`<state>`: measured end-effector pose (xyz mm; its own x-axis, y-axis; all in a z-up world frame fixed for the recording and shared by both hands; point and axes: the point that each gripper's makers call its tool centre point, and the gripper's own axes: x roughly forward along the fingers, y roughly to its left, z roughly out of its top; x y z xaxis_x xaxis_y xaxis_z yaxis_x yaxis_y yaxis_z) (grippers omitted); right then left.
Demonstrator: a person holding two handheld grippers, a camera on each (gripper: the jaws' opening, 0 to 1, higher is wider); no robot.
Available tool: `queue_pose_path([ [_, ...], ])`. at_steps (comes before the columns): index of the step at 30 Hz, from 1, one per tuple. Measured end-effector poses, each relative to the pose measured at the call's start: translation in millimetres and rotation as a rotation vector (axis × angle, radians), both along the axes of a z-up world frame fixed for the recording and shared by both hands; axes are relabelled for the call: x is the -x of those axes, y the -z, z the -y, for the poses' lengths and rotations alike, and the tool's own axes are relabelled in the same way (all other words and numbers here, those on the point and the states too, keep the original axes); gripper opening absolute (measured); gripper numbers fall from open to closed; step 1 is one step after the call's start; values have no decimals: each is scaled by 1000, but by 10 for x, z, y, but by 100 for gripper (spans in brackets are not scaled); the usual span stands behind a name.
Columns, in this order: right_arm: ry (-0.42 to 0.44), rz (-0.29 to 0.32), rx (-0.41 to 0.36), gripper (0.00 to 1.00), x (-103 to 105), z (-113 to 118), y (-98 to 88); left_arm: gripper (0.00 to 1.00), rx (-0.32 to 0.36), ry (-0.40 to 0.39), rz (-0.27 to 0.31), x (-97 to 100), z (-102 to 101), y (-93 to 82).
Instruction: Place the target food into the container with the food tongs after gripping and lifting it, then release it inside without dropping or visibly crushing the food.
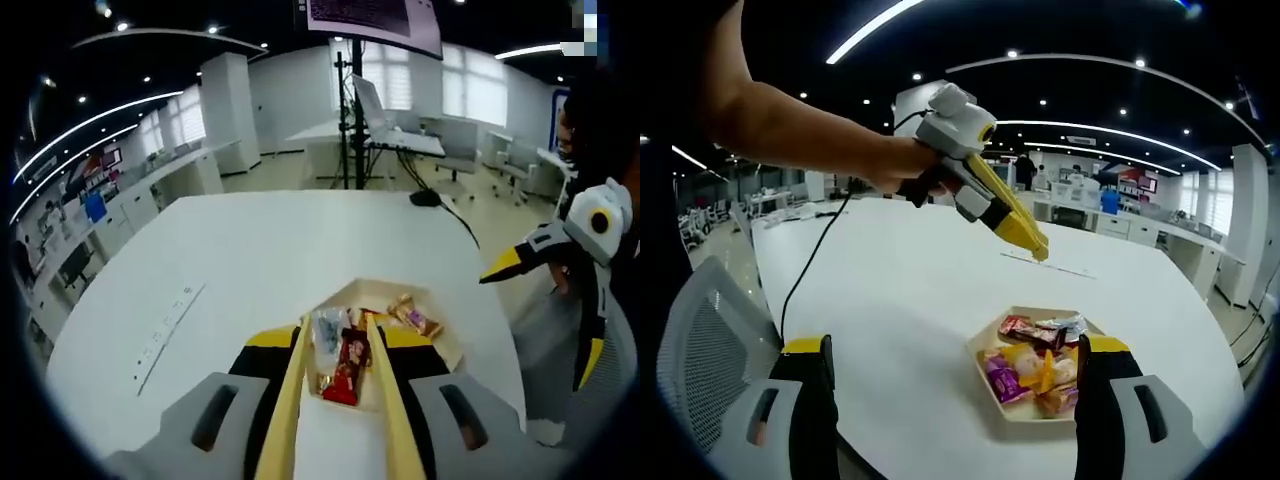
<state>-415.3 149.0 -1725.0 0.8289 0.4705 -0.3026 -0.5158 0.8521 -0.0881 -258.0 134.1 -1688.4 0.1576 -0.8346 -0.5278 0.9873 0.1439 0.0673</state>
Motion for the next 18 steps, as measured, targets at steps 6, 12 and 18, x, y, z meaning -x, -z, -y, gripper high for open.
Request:
queue_pose_path([
  [6,-1,-4,1,99,1,2,9,27,27,1,14,-13,-73,-113],
  [12,1,3,6,99,2,10,0,27,56,-44,38,-63,-225,-252],
  [18,-6,6,8,99,10,-2,-3,27,84,-68,58,-75,-458,-381],
])
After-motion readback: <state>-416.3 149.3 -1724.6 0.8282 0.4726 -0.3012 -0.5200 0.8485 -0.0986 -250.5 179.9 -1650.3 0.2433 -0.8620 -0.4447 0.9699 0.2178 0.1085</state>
